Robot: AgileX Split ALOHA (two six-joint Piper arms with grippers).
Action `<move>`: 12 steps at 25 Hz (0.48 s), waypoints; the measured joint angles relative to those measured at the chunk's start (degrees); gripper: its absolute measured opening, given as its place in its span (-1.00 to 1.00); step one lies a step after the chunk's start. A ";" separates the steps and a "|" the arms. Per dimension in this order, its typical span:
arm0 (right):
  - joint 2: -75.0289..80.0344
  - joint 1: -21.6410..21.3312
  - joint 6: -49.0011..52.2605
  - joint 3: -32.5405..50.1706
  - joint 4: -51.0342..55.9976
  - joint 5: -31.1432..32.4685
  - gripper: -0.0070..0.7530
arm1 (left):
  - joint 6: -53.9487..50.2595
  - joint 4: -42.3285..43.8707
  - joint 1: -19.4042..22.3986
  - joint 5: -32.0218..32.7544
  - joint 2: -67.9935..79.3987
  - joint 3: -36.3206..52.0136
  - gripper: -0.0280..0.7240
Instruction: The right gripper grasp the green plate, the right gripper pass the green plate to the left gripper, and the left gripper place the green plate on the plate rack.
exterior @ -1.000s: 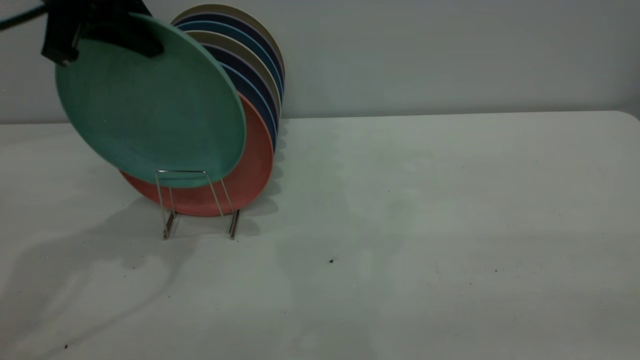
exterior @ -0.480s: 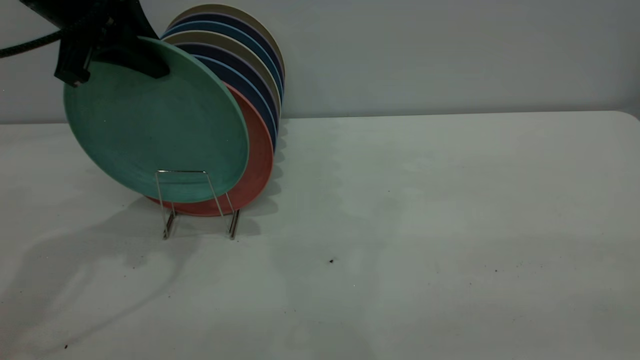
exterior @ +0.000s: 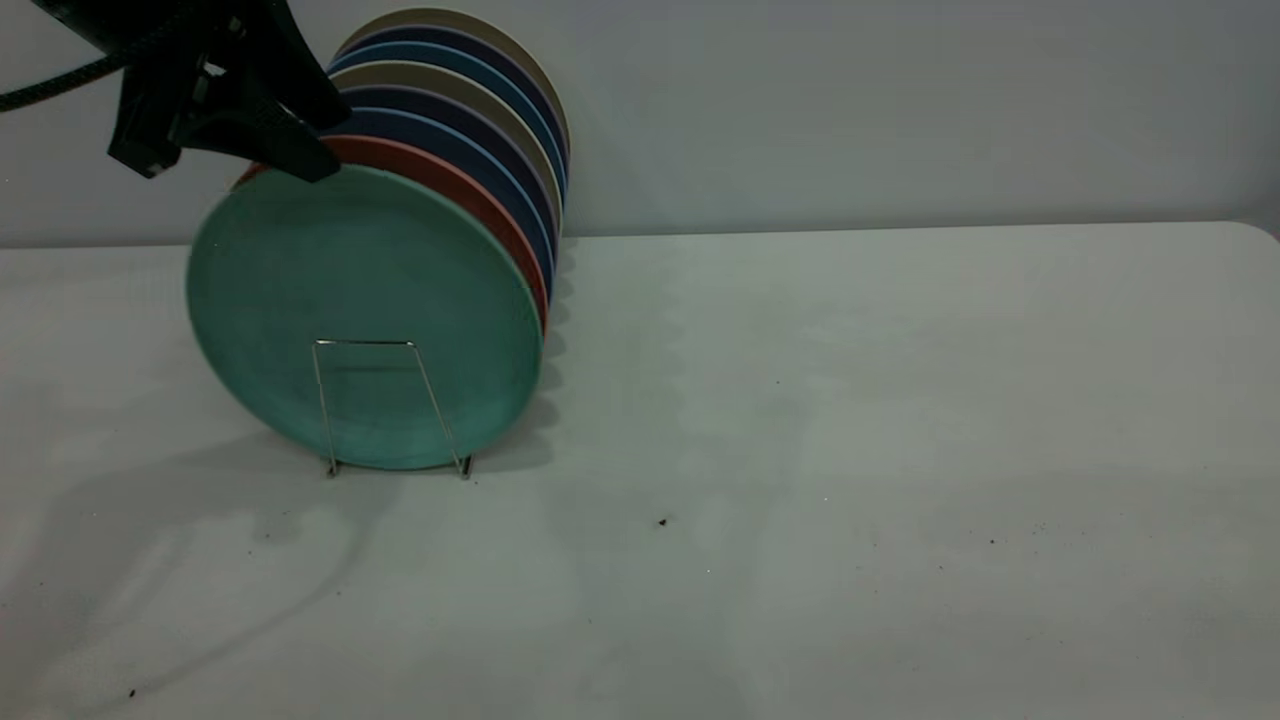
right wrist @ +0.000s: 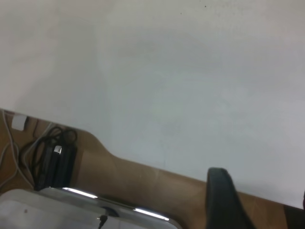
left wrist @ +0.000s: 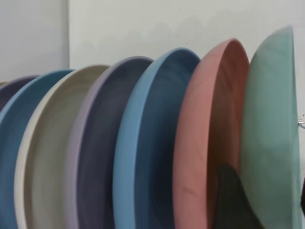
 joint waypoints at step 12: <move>0.00 0.00 6.32 0.10 -6.54 -0.71 0.12 | -24.36 6.26 0.00 5.66 -11.12 0.00 0.18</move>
